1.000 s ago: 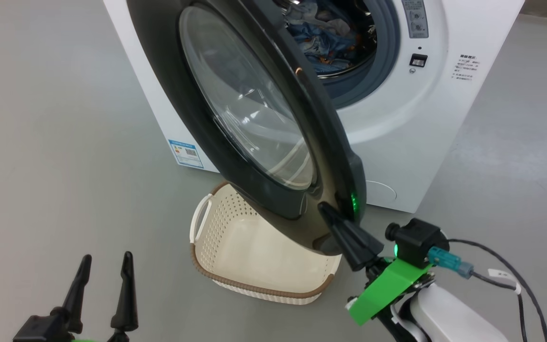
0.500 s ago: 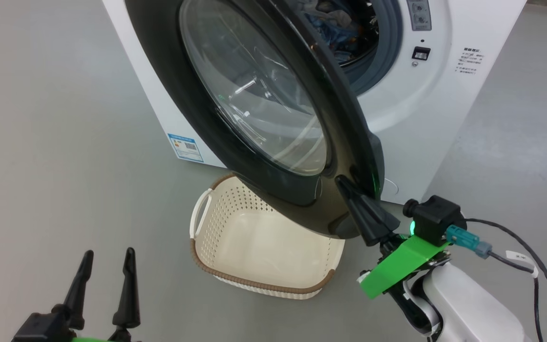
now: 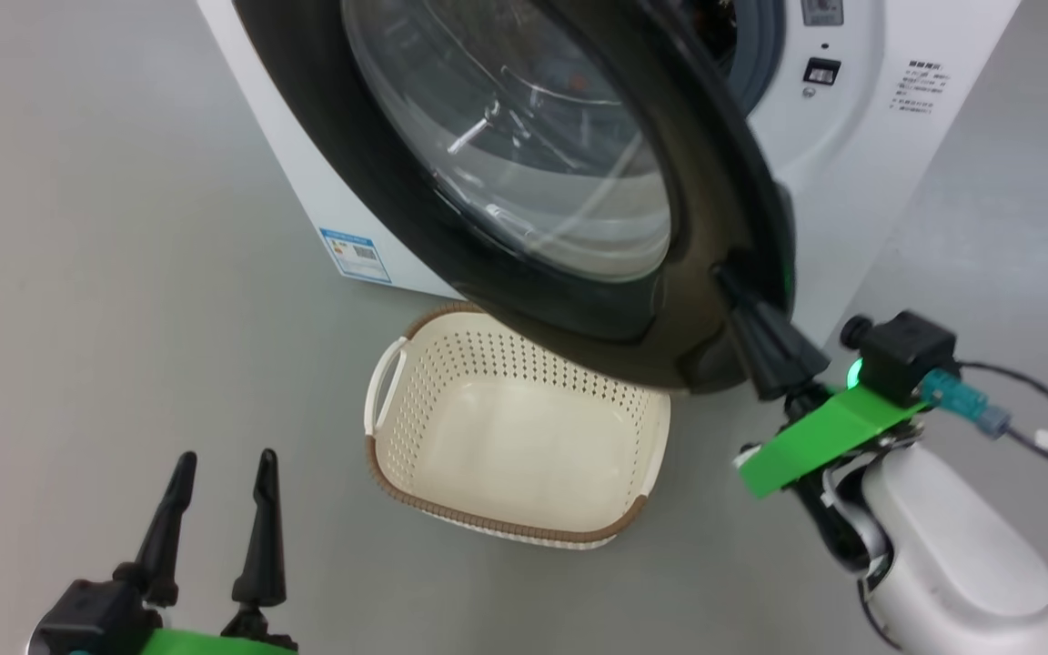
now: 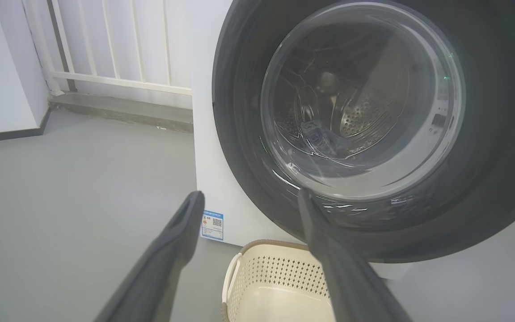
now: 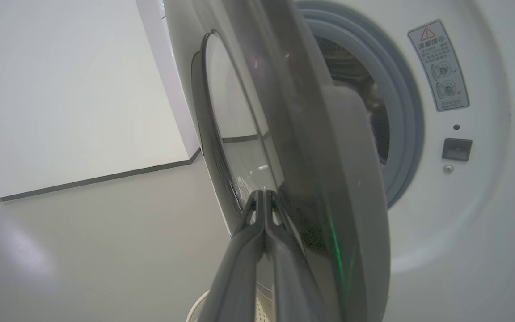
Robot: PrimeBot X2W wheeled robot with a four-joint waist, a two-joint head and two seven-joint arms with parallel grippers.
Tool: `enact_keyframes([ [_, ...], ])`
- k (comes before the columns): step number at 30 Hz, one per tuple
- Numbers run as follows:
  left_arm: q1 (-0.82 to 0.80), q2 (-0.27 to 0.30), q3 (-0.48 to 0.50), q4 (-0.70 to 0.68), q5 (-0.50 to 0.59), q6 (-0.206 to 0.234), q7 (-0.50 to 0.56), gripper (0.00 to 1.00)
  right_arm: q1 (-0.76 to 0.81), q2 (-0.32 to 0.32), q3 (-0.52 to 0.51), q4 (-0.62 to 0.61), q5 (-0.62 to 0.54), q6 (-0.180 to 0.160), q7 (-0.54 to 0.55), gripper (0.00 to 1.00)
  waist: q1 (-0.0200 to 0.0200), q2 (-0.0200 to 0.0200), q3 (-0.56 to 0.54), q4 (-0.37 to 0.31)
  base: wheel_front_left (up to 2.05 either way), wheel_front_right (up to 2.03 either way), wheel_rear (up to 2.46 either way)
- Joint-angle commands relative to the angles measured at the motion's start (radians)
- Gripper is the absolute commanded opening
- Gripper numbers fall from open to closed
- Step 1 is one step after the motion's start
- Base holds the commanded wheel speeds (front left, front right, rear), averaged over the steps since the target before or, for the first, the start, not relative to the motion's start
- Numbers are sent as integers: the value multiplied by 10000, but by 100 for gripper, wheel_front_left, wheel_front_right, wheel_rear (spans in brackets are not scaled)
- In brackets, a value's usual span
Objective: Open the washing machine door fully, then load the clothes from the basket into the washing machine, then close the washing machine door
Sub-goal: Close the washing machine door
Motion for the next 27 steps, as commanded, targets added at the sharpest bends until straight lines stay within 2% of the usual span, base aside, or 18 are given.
enact_keyframes([
  [1, -403, 52, 256, -340, 69, 4, -65, 100, -444, -40, -144, -157, -132, -4, -49, 0, -1, -1, 183, 26, 0, 0, 0],
  [27, -1342, -210, -368, -866, -173, 4, -65, 100, -2802, -669, -1487, 716, -436, -4, -49, 0, -1, -1, 1836, 744, 0, 0, 0],
])
